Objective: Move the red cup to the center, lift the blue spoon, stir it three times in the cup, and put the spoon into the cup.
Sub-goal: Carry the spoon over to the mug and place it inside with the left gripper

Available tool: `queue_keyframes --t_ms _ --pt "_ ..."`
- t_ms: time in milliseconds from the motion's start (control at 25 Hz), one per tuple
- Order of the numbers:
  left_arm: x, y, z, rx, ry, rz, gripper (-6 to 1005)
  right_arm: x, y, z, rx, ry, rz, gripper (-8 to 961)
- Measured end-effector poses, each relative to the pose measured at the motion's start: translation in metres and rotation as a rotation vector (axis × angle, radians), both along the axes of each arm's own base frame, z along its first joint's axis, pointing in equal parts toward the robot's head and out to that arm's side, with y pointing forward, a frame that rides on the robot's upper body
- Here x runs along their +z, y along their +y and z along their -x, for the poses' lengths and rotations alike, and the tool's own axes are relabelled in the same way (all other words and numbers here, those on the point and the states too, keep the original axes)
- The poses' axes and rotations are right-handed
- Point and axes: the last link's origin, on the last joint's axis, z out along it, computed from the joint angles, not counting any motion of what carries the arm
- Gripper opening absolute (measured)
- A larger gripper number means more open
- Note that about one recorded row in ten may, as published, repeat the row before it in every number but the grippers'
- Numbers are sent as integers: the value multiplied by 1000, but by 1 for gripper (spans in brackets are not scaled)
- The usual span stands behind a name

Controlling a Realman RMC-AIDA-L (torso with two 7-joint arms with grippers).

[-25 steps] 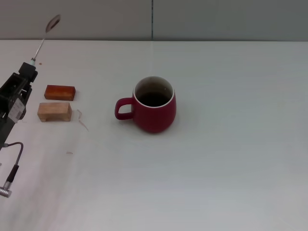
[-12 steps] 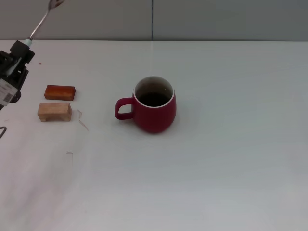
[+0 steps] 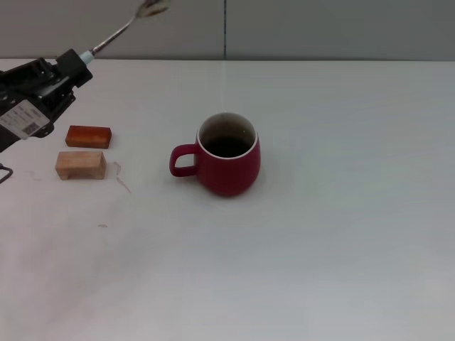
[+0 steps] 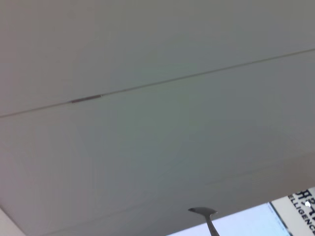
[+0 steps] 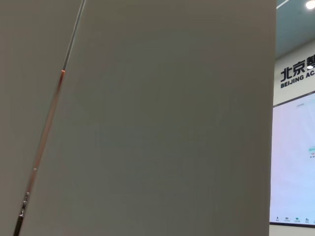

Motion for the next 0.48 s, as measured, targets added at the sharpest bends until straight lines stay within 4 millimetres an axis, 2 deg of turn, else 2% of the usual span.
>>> queue_keyframes --t_ms 120,480 --pt "-1 7 -9 -50 75 83 182 -3 0 -1 -6 15 4 678" --pt "-5 21 -24 -117 187 156 183 -5 -1 -1 -7 30 6 678"
